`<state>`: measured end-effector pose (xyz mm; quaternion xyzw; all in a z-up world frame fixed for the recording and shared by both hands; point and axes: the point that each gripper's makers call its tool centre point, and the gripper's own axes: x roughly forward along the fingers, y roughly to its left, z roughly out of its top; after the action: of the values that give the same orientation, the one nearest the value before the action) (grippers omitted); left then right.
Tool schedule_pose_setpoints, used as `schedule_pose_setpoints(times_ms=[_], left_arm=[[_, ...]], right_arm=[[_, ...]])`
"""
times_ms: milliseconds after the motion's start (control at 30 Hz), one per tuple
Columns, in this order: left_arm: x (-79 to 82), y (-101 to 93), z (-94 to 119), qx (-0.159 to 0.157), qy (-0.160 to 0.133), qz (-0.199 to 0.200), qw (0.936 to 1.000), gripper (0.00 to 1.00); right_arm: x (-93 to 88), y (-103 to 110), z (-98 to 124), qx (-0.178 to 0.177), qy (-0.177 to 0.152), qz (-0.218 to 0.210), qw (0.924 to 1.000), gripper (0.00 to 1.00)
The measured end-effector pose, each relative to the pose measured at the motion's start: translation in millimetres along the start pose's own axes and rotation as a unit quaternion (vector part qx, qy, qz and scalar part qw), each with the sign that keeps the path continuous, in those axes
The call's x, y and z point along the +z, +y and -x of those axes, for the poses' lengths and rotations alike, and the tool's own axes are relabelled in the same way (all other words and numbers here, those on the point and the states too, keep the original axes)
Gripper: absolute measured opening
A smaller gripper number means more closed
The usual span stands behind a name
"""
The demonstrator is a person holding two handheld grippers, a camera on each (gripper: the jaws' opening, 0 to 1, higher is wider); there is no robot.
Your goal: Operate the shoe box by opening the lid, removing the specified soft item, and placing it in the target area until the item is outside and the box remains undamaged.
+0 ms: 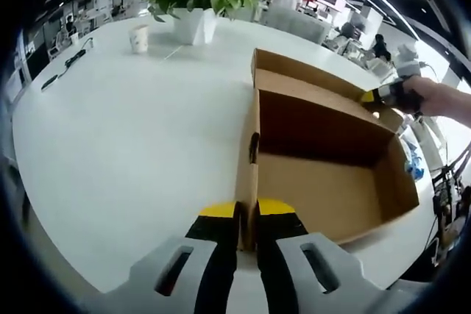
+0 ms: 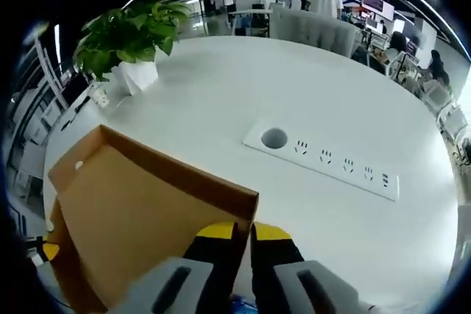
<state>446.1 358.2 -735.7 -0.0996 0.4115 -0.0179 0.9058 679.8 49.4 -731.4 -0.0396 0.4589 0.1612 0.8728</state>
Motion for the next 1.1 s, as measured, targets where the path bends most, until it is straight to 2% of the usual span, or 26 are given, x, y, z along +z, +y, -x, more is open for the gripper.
schedule_pose_setpoints(times_ms=[533, 1100], left_arm=[[1.4, 5.6, -0.5, 0.007, -0.004, 0.008, 0.9999, 0.05], [1.3, 2.5, -1.2, 0.023, -0.002, -0.001, 0.9997, 0.05]], right_arm=[[31.3, 11.5, 44.6, 0.002, -0.054, 0.004, 0.9986, 0.02], [48.1, 21.6, 92.5, 0.011, -0.115, 0.031, 0.9928, 0.01]])
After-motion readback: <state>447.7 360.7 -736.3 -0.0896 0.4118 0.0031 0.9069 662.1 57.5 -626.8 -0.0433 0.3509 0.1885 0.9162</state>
